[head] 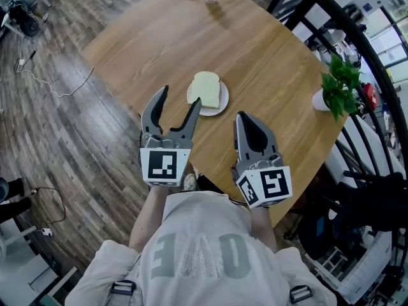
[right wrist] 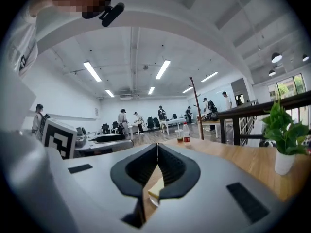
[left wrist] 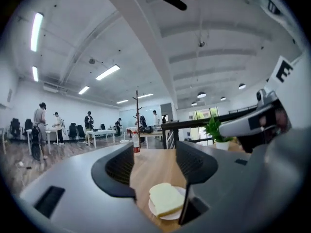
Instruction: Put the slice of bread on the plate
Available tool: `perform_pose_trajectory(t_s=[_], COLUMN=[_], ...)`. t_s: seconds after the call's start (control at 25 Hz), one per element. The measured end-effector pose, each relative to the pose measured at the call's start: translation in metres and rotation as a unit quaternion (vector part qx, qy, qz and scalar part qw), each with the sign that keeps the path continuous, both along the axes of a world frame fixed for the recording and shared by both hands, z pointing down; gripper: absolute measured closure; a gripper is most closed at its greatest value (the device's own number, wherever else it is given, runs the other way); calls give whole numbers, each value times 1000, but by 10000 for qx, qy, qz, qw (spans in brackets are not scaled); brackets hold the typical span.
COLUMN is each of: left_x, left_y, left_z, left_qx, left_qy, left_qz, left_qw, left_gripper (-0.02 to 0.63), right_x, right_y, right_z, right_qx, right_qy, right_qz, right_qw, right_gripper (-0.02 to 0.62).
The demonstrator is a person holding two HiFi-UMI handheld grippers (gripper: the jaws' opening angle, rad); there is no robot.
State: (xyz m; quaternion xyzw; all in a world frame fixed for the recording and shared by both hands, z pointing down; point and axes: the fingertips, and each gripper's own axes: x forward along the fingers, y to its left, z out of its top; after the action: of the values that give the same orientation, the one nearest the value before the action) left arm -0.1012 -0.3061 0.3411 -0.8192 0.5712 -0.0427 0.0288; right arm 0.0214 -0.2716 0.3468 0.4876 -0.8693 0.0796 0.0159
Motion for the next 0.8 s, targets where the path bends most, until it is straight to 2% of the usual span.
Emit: perform_pose_trajectory(t_s=[0.08, 0.16, 0.2, 0.32, 0.52, 0.68, 0.8], left_x=[-10, -20, -22, -28, -44, -54, -62], left_y=[8, 17, 23, 44, 62, 74, 84], left_z=[-18, -34, -42, -61, -67, -62, -64], left_qx=[148, 410, 593, 966, 941, 797, 844], left_qy=[401, 387, 321, 252, 333, 425, 380], left_qz=[-28, -92, -97, -81, -146, -248, -309], left_qw=[9991, 9984, 9977, 9950, 9949, 9956, 9952], left_gripper=[440, 566, 584, 598, 598, 598, 598], right_x=[-8, -15, -17, -25, -39, -47, -53], right_y=[3, 11, 16, 30, 50, 66, 78], right_z=[-15, -27, -31, -35, -40, -41, -41], right_qx=[349, 644, 743, 825, 849, 1000, 1042], right_qy=[229, 394, 457, 562, 298, 657, 795], right_qz=[-42, -19, 10, 67, 24, 12, 15], right_qw=[9991, 9971, 9962, 9950, 9959, 9928, 9914], right_gripper=[578, 578, 578, 578, 578, 578, 580])
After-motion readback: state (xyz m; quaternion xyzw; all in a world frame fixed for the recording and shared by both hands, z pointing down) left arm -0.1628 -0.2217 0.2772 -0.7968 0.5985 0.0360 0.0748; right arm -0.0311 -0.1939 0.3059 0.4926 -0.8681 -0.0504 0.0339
